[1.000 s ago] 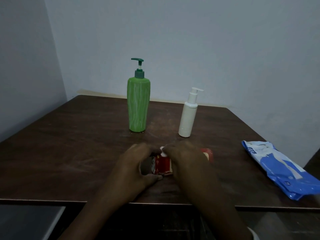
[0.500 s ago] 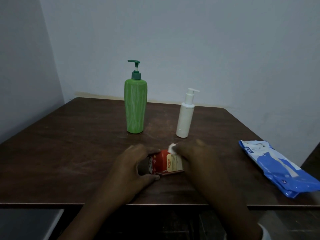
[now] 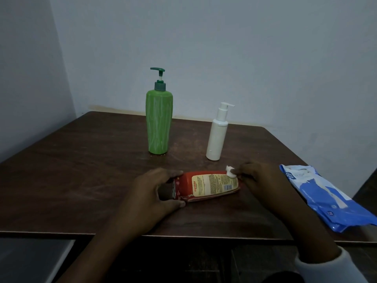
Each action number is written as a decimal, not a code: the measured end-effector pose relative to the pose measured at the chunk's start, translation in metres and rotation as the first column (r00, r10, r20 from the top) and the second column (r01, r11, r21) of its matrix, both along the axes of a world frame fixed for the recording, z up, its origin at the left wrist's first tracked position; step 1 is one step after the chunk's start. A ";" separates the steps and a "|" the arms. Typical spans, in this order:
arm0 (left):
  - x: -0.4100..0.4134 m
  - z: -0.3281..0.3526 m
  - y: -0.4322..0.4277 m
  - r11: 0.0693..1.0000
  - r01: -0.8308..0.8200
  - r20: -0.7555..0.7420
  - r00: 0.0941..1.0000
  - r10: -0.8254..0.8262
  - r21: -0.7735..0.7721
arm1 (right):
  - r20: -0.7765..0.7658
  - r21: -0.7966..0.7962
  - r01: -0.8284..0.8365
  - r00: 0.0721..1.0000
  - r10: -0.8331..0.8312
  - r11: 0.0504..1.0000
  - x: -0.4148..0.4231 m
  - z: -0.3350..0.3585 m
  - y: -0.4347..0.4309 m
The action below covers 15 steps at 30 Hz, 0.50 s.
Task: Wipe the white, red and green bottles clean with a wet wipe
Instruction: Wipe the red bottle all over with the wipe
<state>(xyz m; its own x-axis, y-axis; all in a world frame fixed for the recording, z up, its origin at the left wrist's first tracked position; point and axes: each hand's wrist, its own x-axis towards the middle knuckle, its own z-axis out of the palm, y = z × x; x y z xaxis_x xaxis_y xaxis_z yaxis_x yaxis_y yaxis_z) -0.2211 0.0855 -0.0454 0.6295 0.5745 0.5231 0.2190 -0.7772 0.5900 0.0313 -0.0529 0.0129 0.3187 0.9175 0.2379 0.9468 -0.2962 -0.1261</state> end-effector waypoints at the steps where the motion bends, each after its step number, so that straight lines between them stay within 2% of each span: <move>1: 0.000 0.000 0.000 1.000 -0.001 -0.002 1.000 0.001 -0.018 | 0.008 -0.004 0.005 1.000 -0.005 1.000 0.001 -0.001 -0.001; 7: -0.001 -0.004 0.005 0.995 -0.026 -0.069 0.997 0.019 -0.101 | 0.008 -0.047 0.045 0.999 -0.045 0.998 0.002 -0.006 -0.004; 15: -0.002 -0.005 0.004 0.986 -0.025 -0.052 0.998 0.017 -0.163 | -0.060 0.079 0.075 0.996 -0.071 0.994 -0.009 -0.017 -0.014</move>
<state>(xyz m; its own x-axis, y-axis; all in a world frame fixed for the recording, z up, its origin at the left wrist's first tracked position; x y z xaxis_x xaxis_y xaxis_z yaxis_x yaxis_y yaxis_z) -0.2229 0.0892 -0.0504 0.6397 0.6629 0.3891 0.2671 -0.6664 0.6961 0.0227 -0.0667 -0.0039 0.3991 0.8698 0.2902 0.9137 -0.3507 -0.2052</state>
